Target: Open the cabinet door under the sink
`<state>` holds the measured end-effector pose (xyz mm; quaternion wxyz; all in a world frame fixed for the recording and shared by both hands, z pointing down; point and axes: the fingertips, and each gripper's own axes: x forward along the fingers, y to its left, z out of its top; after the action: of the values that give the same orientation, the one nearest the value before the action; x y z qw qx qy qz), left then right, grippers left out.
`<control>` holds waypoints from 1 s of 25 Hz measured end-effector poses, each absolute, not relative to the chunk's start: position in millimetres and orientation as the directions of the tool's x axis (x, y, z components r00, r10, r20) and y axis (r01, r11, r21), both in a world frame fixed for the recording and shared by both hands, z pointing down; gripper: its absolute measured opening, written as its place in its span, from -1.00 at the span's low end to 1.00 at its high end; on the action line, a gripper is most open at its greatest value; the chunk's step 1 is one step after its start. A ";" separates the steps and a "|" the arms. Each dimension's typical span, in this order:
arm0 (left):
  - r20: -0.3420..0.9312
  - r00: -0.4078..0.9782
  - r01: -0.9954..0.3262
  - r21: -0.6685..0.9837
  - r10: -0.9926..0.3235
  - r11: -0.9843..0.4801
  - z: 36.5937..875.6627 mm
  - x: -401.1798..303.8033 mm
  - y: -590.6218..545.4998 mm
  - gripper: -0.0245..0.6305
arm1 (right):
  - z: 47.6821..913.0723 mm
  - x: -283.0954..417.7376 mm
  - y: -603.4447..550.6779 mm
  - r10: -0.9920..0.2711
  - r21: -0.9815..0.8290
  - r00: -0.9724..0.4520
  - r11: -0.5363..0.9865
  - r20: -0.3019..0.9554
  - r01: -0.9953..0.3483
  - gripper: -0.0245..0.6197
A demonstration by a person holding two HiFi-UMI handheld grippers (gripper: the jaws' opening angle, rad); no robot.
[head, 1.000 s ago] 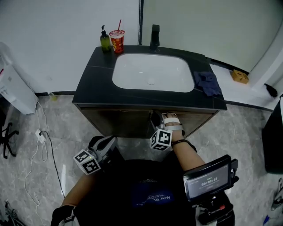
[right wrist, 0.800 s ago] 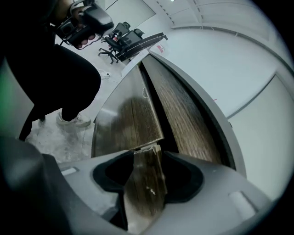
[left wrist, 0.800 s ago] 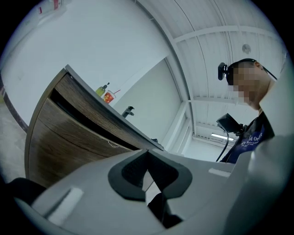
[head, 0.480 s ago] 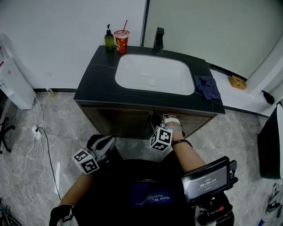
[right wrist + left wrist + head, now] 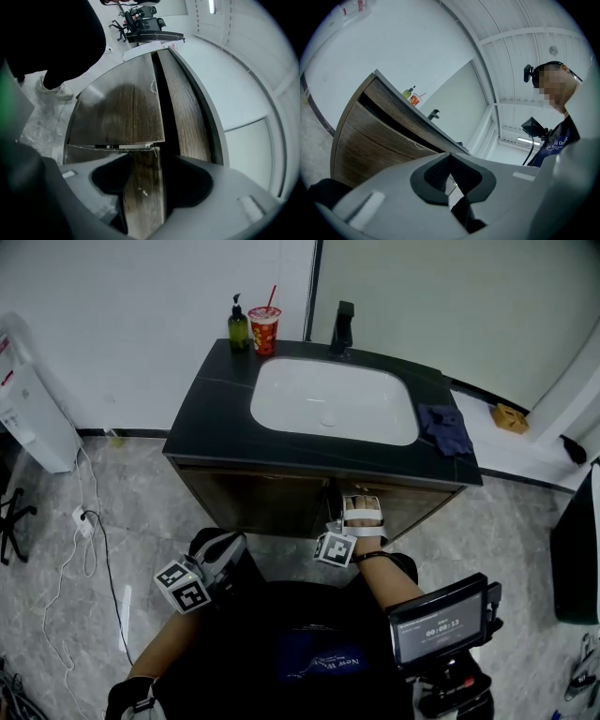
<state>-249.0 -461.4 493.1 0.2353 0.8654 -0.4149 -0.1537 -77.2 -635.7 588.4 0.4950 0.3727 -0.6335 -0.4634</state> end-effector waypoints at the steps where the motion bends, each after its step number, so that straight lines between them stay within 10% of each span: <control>1: -0.070 0.610 -0.644 0.535 -0.789 -0.546 493.6 -247.7 -461.2 -0.91 | 588.2 -77.0 -636.2 -0.922 0.946 -0.233 0.323 0.309 -0.026 -0.16; 12: -0.073 0.620 -0.635 0.539 -0.781 -0.554 496.0 -244.3 -462.3 -0.91 | 601.2 -74.5 -630.9 -0.769 0.789 -0.195 0.613 0.609 0.043 -0.12; 25: -0.077 0.618 -0.638 0.532 -0.782 -0.557 490.3 -246.5 -457.2 -0.91 | 597.4 -74.1 -625.2 -0.691 0.712 -0.223 0.702 0.688 0.022 -0.13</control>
<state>-246.5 -457.2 490.3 0.2335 0.8686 -0.4089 -0.1542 -74.1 -625.2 597.4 0.5783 0.2327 -0.7187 -0.3079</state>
